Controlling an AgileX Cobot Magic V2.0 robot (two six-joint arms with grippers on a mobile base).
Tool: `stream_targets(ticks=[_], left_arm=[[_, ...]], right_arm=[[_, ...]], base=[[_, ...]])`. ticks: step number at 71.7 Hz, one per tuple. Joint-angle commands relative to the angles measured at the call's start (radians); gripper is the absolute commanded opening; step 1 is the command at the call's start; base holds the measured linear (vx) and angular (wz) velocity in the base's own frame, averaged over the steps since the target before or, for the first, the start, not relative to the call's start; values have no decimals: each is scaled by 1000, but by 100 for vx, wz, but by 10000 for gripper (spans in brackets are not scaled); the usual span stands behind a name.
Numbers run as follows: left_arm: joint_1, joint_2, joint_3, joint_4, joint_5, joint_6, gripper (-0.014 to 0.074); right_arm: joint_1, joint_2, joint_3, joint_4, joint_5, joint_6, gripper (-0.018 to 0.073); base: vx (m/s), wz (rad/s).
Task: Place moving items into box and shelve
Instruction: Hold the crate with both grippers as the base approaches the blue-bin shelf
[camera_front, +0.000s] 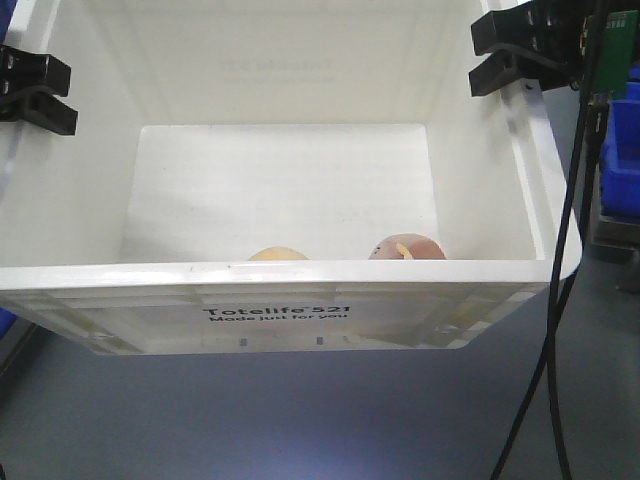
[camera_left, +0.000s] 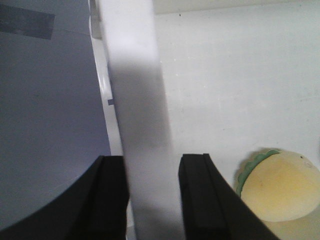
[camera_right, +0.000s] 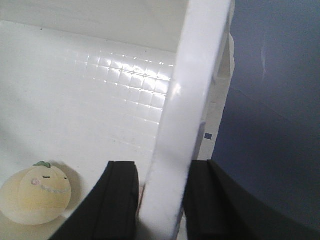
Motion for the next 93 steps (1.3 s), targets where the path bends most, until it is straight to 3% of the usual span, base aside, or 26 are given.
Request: stream_targets(ticks=[1, 48, 93], left_arm=[[-19, -40, -44, -201, -119, 13, -27], [-19, -39, -44, -201, -119, 13, -27], [-19, -40, -44, -201, -119, 13, -27]], right_arm=[[15, -42, -43, 164, -106, -19, -12], [15, -42, -43, 164, -106, -19, -12], [15, -42, -43, 164, -106, -19, -12]], base=[[32, 37], [26, 46], [6, 44]])
